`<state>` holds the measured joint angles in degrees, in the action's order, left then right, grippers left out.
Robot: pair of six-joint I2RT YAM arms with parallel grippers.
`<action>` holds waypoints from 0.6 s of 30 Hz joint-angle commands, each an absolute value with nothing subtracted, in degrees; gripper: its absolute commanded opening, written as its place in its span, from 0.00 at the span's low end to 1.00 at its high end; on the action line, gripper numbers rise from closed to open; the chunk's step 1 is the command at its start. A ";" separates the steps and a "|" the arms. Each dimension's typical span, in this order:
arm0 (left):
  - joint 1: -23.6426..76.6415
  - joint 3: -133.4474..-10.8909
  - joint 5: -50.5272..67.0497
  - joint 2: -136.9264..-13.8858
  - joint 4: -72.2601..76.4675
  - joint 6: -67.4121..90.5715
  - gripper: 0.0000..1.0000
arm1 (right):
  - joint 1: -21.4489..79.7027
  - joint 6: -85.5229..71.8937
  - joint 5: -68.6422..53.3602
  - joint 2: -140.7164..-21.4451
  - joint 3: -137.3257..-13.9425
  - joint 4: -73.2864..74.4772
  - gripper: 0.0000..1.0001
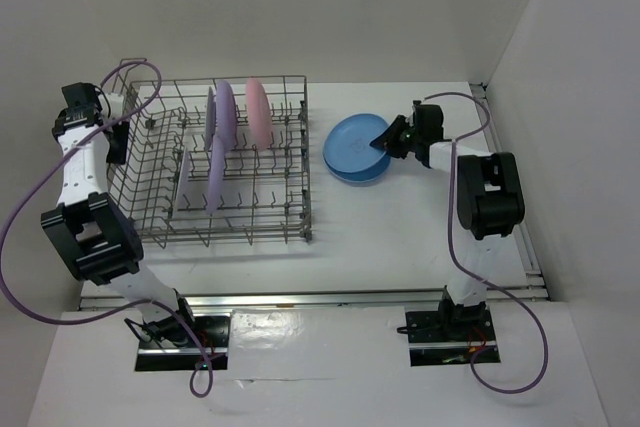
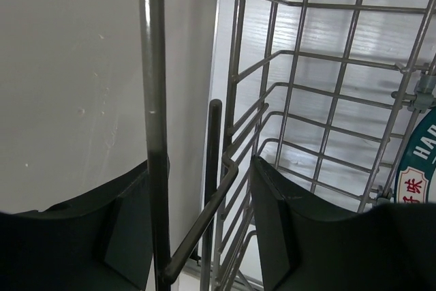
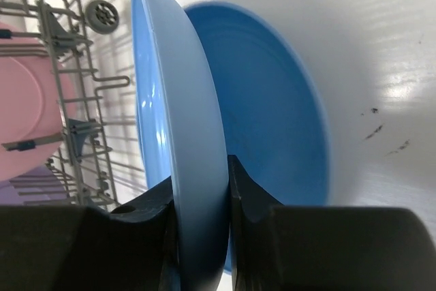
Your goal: Unload the plates from the dish rack
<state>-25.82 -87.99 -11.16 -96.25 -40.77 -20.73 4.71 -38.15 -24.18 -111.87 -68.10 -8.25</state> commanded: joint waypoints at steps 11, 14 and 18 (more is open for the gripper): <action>-26.63 -90.62 -11.69 -100.46 -41.04 -19.78 0.64 | 5.27 -27.87 -18.82 -108.73 -74.87 11.72 0.73; -26.63 -90.62 -11.69 -100.46 -41.04 -19.78 0.64 | 5.80 -26.02 -11.45 -108.72 -80.93 20.71 0.80; -26.63 -90.62 -10.99 -100.46 -41.04 -19.78 0.64 | 6.33 -24.97 -1.34 -104.35 -83.32 30.49 0.81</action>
